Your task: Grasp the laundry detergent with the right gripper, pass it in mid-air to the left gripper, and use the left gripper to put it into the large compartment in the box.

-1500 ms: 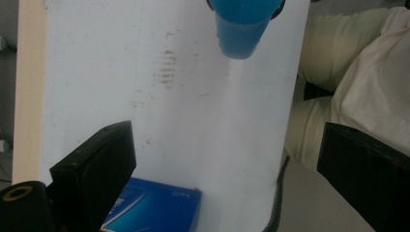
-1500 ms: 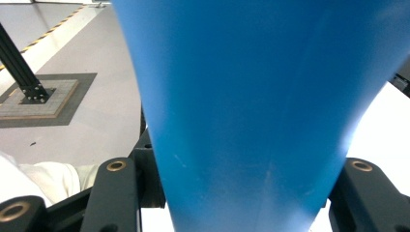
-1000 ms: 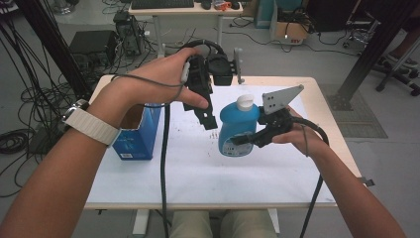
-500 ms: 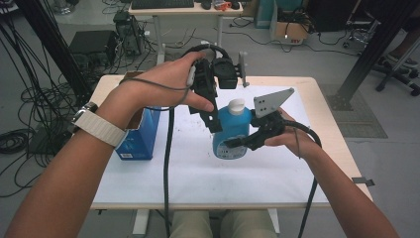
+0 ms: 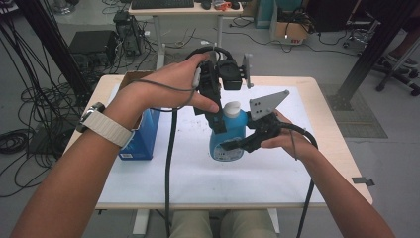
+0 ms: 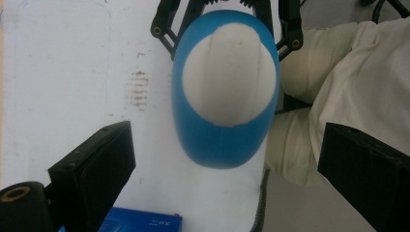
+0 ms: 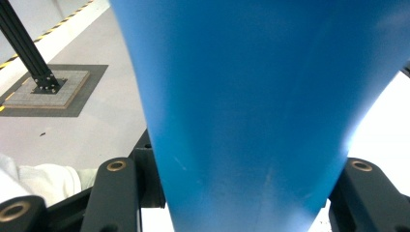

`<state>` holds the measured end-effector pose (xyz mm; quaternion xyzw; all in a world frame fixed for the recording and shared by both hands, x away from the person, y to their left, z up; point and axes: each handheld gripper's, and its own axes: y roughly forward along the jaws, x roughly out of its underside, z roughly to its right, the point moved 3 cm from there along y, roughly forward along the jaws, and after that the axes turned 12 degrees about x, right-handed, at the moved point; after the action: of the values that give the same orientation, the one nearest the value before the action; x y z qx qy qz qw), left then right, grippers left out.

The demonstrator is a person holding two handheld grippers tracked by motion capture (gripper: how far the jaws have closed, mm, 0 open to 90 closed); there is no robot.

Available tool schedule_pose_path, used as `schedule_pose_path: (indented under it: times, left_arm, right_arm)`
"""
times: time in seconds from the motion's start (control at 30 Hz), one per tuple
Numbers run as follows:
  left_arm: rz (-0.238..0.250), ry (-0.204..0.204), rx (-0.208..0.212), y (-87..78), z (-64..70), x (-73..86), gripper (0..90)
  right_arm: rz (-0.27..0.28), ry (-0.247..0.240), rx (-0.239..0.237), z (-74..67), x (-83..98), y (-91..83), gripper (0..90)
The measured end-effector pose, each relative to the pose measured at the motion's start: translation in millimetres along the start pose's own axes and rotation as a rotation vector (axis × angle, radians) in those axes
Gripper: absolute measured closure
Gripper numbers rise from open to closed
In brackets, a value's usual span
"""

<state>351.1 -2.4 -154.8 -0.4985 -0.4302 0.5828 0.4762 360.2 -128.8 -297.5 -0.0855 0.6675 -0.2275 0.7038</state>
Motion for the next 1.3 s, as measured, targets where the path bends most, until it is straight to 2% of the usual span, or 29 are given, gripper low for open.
schedule_pose_path:
  times: [0.33, 0.37, 0.43, 1.3]
  left_arm:
    - [0.002, 0.000, 0.009, 2.6, -1.5, -4.2, 6.3]
    - [0.028, 0.001, 0.006, 4.5, -1.9, -4.4, 6.3]
    - [0.005, -0.002, 0.002, 2.6, -1.8, -5.0, 6.3]
    - [0.000, -0.004, 0.004, 5.3, -5.8, -7.8, 6.4]
  right_arm:
    - [0.000, -0.005, 0.007, -0.4, -0.4, 2.1, 43.3]
    - [-0.002, -0.004, 0.007, -0.4, -0.2, 2.1, 43.3]
    - [-0.011, 0.009, 0.005, -1.3, -0.1, 1.8, 43.3]
    - [-0.022, 0.003, 0.006, -0.7, 1.4, 5.9, 43.3]
